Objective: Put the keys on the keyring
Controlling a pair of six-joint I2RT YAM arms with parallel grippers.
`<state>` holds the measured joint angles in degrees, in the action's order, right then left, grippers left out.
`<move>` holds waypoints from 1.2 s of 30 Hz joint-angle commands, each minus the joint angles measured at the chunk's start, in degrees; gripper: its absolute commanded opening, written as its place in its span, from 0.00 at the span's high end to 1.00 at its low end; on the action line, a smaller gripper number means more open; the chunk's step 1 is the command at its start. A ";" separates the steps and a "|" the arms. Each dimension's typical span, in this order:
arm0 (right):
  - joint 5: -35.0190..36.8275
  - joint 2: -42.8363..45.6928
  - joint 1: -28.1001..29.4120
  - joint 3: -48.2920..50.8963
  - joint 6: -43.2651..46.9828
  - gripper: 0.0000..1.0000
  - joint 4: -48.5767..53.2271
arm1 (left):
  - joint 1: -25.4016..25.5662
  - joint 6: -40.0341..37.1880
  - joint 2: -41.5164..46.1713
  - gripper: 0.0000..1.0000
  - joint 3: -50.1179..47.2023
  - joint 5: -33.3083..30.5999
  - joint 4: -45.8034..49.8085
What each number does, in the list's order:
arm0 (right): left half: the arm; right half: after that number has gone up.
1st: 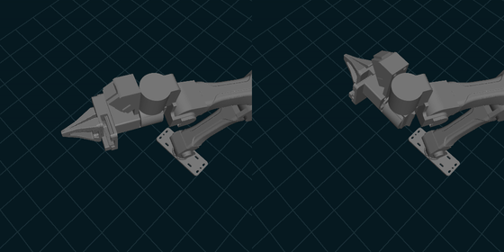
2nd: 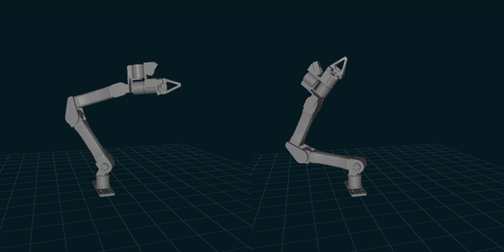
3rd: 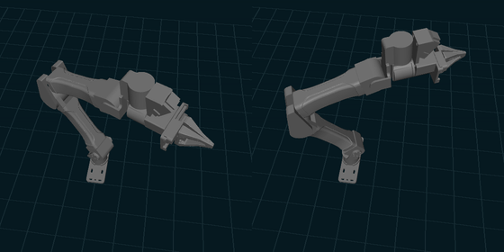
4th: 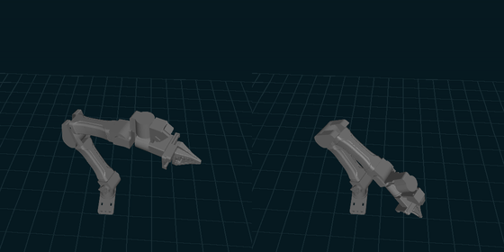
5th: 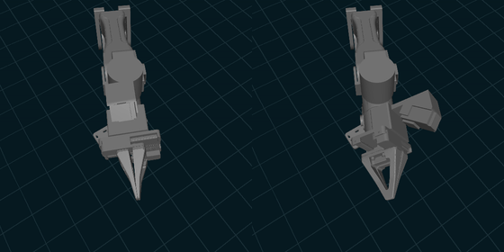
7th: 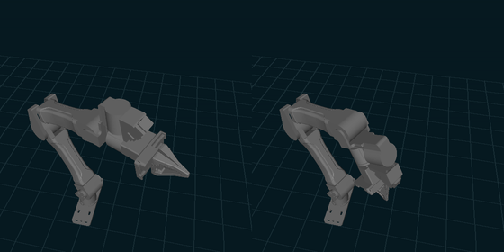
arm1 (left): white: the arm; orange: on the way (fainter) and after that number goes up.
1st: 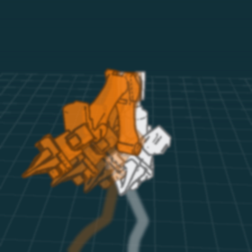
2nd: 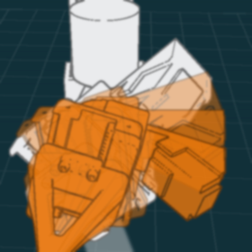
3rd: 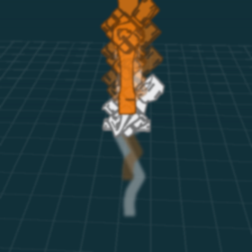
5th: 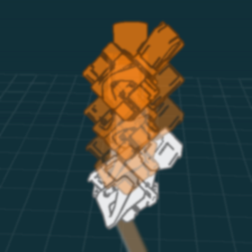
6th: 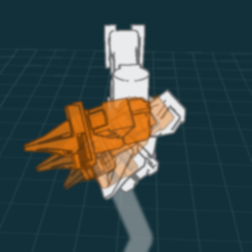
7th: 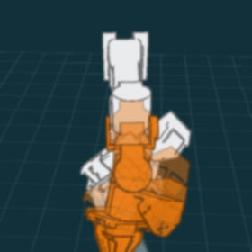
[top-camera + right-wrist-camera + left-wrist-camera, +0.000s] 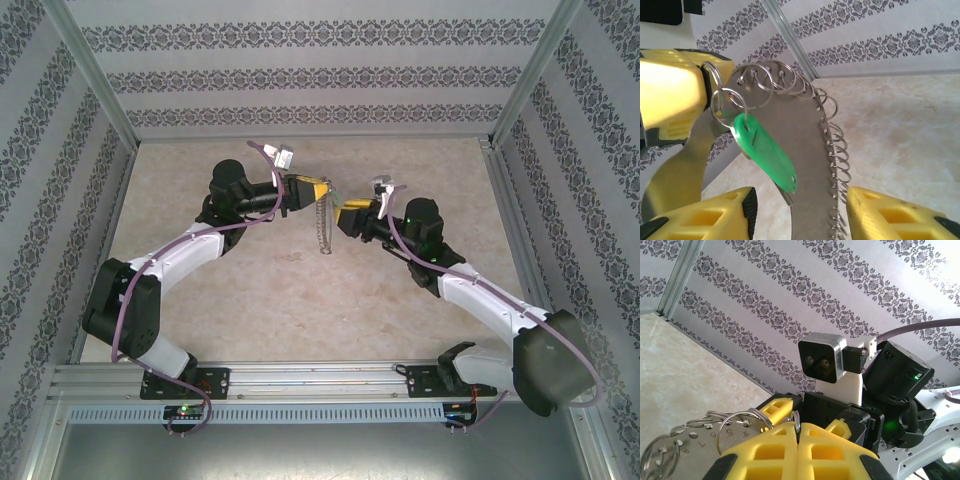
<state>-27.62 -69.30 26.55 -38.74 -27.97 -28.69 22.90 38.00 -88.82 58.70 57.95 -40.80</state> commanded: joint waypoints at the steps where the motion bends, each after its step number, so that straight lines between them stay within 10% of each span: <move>1: 1.33 -0.47 1.07 -2.68 2.15 0.49 -0.24 | 0.75 0.29 1.09 1.00 0.06 -0.46 -4.50; 13: 0.68 -5.00 2.54 -6.92 3.26 0.53 0.69 | 1.05 0.08 0.76 1.00 0.56 -0.63 -3.94; 26: -0.73 -3.53 4.03 -6.08 5.33 0.97 3.36 | 1.30 -0.38 0.70 1.00 1.00 -2.48 -3.92; 36: -2.27 -3.20 5.52 -6.44 6.65 1.00 5.09 | 1.31 -0.51 0.39 1.00 1.08 -3.27 -4.38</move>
<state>-27.92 -73.21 31.03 -44.12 -22.92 -24.40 23.64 37.98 -88.84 58.70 55.33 -40.80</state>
